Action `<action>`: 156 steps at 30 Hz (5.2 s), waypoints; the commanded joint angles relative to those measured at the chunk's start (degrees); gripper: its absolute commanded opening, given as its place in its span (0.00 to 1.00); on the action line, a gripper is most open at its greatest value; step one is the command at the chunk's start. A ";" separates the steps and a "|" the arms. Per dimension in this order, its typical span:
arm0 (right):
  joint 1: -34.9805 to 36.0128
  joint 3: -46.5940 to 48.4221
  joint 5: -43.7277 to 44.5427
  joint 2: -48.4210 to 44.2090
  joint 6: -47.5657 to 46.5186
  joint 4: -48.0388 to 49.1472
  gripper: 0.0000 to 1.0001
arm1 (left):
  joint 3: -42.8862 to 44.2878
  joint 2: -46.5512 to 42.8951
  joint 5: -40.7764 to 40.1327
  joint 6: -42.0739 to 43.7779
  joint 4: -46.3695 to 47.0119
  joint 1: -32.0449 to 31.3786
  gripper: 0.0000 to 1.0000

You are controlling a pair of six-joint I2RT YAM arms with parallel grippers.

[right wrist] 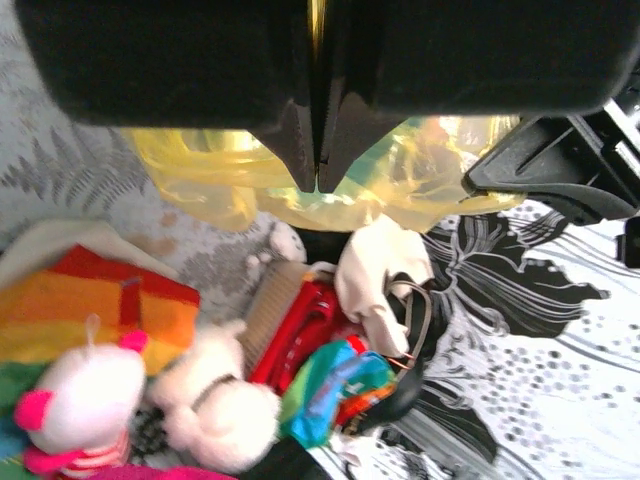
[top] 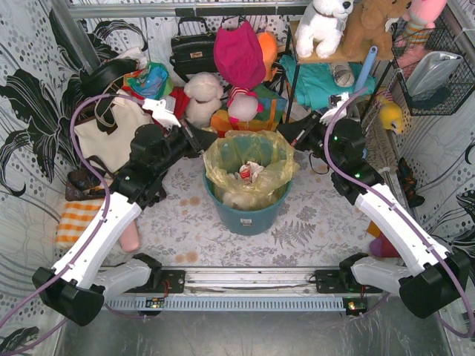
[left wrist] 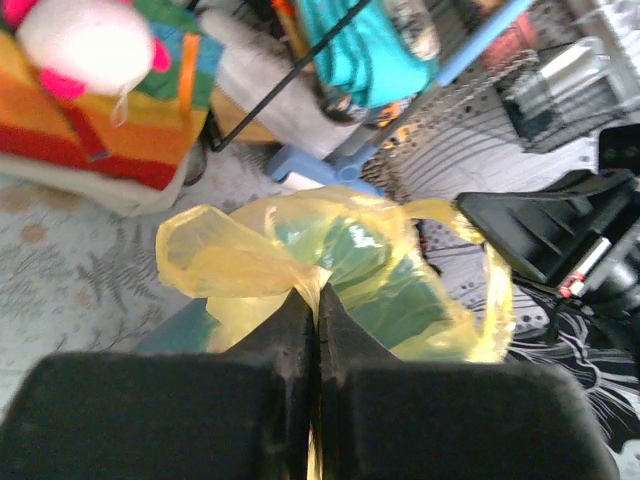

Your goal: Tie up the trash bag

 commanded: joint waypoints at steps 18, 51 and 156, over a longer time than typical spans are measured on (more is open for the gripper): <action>-0.26 -4.27 -18.97 -13.17 4.97 23.37 0.00 | -8.09 -17.94 13.53 0.78 22.30 0.05 0.06; -0.25 -3.03 -0.75 -18.79 0.69 23.45 0.00 | -6.86 -23.48 -6.55 1.80 26.08 0.07 0.00; -0.25 15.64 -20.87 -3.96 4.87 8.74 0.33 | 12.90 -1.09 23.63 -7.19 21.55 0.08 0.66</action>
